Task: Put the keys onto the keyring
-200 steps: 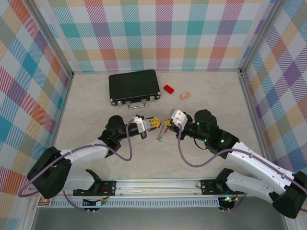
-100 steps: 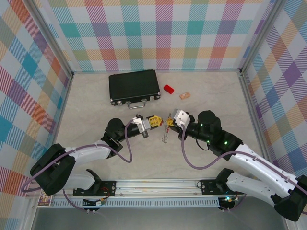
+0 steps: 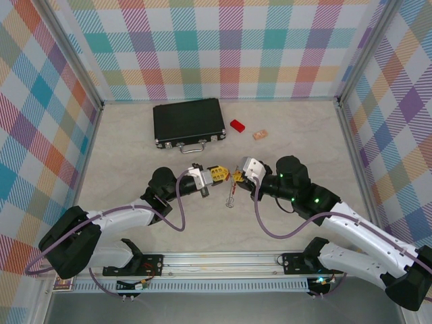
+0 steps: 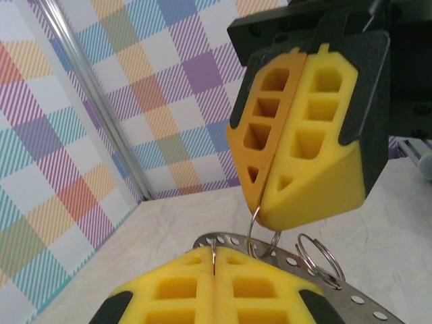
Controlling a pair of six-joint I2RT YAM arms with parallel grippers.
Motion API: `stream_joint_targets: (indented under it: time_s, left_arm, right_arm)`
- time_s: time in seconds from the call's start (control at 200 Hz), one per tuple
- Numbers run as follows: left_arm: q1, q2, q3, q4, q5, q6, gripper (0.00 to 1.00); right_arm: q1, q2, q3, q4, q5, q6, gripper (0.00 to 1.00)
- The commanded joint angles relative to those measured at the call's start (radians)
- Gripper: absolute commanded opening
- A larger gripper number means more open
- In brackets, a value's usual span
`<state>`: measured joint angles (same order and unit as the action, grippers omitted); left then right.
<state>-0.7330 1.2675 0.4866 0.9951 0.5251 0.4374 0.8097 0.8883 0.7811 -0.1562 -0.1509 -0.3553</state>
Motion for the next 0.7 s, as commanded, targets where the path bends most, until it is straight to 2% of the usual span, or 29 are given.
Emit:
stream_joint_targets:
  time_s: [0.0,0.695]
  left_arm:
    - [-0.009,-0.013,0.003,0.005,0.007,0.014,0.00]
    - [-0.010,-0.031,-0.003,0.019,-0.003,0.006,0.00]
  right_arm:
    - [-0.007,-0.006,0.030,0.019,-0.012,-0.004,0.00]
    - [-0.007,-0.025,0.021,0.018,0.054,-0.005,0.00]
